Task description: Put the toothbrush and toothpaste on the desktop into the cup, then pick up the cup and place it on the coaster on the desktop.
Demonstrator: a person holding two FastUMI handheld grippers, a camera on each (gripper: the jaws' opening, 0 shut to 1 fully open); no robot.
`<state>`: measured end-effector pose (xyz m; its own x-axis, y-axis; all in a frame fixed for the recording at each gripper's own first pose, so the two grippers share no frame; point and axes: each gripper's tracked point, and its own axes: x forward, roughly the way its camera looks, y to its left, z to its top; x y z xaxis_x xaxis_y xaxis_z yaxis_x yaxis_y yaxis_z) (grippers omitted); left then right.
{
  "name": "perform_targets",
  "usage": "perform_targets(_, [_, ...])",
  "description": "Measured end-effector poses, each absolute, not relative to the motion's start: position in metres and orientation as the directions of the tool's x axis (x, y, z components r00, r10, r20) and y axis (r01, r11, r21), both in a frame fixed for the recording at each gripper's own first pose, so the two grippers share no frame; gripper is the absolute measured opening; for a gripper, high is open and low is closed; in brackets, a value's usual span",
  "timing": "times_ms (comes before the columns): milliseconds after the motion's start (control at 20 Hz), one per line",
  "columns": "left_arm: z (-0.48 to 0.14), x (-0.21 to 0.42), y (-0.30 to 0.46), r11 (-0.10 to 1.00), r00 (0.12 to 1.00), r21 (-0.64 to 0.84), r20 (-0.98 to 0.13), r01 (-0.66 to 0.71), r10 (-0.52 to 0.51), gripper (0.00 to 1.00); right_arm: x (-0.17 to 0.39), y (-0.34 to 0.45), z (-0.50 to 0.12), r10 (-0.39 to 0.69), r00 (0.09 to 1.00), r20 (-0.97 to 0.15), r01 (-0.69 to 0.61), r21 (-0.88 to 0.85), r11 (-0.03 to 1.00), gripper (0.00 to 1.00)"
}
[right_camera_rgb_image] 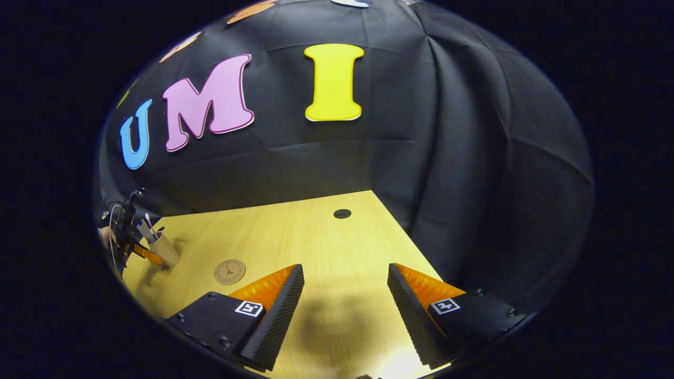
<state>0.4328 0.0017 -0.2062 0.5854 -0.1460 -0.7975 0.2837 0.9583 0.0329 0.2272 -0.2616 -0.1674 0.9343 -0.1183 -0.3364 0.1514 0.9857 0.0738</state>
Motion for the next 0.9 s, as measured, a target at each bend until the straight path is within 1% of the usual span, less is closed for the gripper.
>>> perform_targets(100, [-0.206,0.435,0.0,0.96,0.58,0.04,-0.804,0.278,-0.134,0.73,0.224,-0.262,-0.164,-0.125,0.934,-0.335,0.175,0.123,0.977,0.98])
perform_targets(150, [-0.206,0.436,0.001,0.961,0.576,0.042,-0.807,0.272,-0.128,0.67,0.222,-0.262,-0.163,-0.126,0.933,-0.337,0.185,0.15,0.971,0.98])
perform_targets(200, [-0.205,0.435,0.0,0.962,0.575,0.039,-0.808,0.269,-0.127,0.64,0.223,-0.26,-0.16,-0.122,0.935,-0.332,0.187,0.171,0.967,0.98])
perform_targets(300, [-0.209,0.432,-0.001,0.966,0.564,0.028,-0.816,0.257,-0.127,0.6,0.224,-0.256,-0.155,-0.122,0.939,-0.323,0.189,0.186,0.964,0.98])
perform_targets(350, [-0.212,0.433,0.002,0.969,0.565,0.035,-0.817,0.243,-0.112,0.49,0.223,-0.251,-0.151,-0.114,0.941,-0.318,0.182,0.193,0.964,0.98])
perform_targets(450, [-0.212,0.433,0.001,0.978,0.574,0.029,-0.813,0.208,-0.098,0.31,0.223,-0.243,-0.147,-0.107,0.944,-0.314,0.173,0.192,0.966,0.98])
perform_targets(500, [-0.212,0.432,0.003,0.98,0.577,0.036,-0.813,0.194,-0.084,0.35,0.223,-0.24,-0.144,-0.106,0.945,-0.311,0.171,0.193,0.966,0.98])
perform_targets(550, [-0.212,0.432,0.003,0.983,0.58,0.044,-0.812,0.179,-0.069,0.31,0.223,-0.235,-0.141,-0.099,0.946,-0.308,0.166,0.199,0.966,0.98])
perform_targets(750, [-0.214,0.43,0.0,0.988,0.595,0.037,-0.801,0.152,-0.062,0.29,0.219,-0.226,-0.132,-0.09,0.95,-0.298,0.161,0.223,0.961,0.98])
perform_targets(800, [-0.213,0.43,0.001,0.989,0.608,0.029,-0.791,0.142,-0.064,0.34,0.218,-0.226,-0.131,-0.095,0.951,-0.296,0.165,0.222,0.961,0.98])
perform_targets(900, [-0.213,0.429,0.001,0.992,0.623,0.017,-0.779,0.127,-0.067,0.32,0.215,-0.226,-0.133,-0.103,0.949,-0.298,0.174,0.223,0.959,0.98])
